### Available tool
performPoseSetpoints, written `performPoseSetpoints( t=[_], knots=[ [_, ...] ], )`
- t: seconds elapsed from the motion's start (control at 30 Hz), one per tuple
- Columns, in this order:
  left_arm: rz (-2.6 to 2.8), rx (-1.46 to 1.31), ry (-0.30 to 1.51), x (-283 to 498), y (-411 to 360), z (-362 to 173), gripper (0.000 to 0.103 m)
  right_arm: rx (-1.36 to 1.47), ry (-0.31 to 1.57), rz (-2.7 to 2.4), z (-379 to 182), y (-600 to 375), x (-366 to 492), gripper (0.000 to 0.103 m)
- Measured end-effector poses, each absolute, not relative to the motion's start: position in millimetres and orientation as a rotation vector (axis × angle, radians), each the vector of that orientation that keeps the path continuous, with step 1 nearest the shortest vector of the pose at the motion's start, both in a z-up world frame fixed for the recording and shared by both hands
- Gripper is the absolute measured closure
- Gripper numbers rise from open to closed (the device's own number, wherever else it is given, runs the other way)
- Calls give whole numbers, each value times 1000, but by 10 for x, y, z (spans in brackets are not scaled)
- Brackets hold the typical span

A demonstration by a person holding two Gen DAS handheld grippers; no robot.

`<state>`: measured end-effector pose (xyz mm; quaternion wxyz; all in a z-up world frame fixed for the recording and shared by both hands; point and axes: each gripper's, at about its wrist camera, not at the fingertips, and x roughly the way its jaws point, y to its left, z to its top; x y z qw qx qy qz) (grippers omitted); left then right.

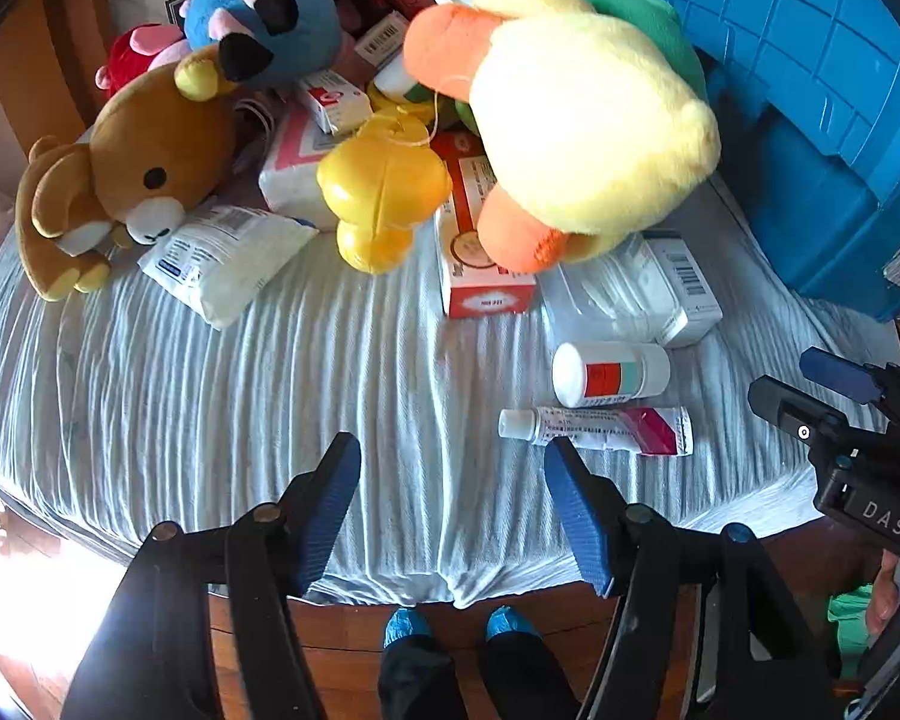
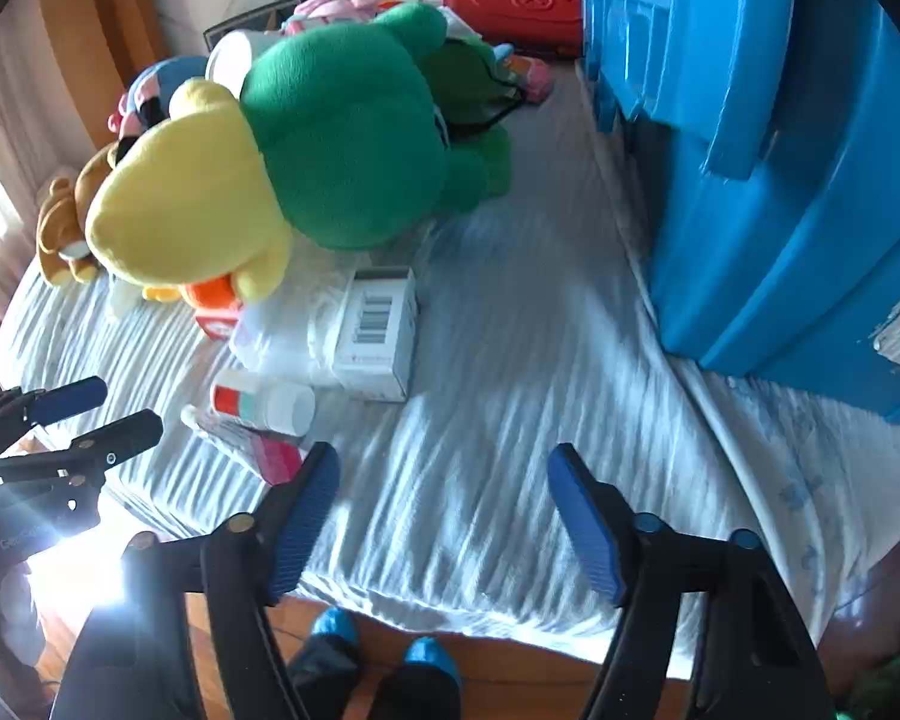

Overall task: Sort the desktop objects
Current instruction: 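Return both tools to the pile and approach the tube and white bottle, then grasp the pink-labelled tube with the left tool while the right tool grasps the white bottle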

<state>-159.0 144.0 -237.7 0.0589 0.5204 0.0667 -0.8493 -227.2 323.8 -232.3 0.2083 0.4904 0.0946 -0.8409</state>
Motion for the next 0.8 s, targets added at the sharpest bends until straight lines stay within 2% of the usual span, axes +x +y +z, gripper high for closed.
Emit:
performPoseSetpoints(
  t=[0.3,0.53,0.8],
  knots=[
    [-2550,1527,167,-1855,1391,-2580,40,1330,375,-2280,-2657,2920,-2161,47],
    [-2523,1475,194,-2015,1149,-2509,40,1233,315,-2246,-2721,2429,-2018,45],
    [-2571,1498,279,-1486,1459,-2346,40,1280,159,-2290,-2441,3017,-2114,49]
  ],
)
